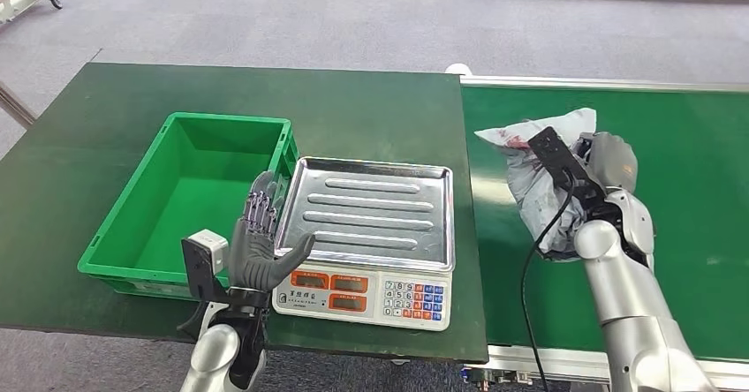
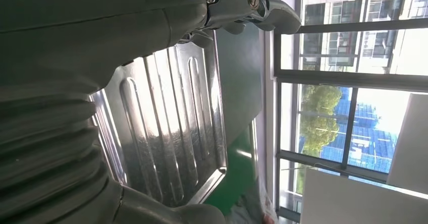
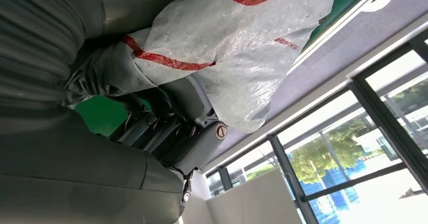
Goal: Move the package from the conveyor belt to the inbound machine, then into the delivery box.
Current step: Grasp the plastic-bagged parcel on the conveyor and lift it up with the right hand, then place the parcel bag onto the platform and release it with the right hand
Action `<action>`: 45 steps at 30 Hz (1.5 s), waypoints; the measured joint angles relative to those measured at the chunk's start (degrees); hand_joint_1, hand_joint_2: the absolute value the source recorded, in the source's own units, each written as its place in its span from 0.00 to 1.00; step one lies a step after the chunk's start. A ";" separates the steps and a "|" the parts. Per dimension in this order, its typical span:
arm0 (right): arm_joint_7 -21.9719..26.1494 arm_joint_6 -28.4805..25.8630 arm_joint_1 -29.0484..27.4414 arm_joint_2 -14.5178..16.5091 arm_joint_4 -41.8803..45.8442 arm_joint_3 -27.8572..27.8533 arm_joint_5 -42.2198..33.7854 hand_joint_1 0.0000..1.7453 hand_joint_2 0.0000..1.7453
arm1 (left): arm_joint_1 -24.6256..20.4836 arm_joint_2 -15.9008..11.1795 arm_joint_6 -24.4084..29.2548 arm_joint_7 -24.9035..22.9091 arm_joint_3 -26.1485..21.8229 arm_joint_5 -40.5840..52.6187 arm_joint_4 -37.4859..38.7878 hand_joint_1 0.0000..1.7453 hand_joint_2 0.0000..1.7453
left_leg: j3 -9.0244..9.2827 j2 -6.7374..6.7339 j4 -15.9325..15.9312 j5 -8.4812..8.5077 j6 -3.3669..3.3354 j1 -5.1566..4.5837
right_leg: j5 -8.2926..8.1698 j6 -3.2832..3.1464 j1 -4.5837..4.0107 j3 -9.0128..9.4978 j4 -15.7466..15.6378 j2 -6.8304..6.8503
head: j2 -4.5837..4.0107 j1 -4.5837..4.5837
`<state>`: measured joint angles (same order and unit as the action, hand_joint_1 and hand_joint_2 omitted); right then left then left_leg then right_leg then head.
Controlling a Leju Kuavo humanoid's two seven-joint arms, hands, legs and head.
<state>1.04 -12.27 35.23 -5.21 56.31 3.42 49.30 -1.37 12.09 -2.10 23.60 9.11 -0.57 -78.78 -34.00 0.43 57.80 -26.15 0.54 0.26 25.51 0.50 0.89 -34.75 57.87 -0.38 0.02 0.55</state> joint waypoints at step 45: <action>3.28 7.03 -0.31 13.68 5.05 34.38 -4.54 1.00 1.00 | -1.77 0.92 -0.74 1.75 -2.66 0.54 1.34 0.00 1.00 | -0.06 -0.08 -0.02 0.02 0.15 0.09 | 0.04 -0.09 -0.09 -0.17 0.05 -0.17 | 0.00 0.00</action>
<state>4.32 -5.25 34.91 8.48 61.37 37.79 44.76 -3.14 13.00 -2.84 25.35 6.45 -0.03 -77.44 -34.05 0.35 57.78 -26.13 0.68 0.35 25.55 0.41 0.80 -34.92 57.92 -0.55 0.02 0.55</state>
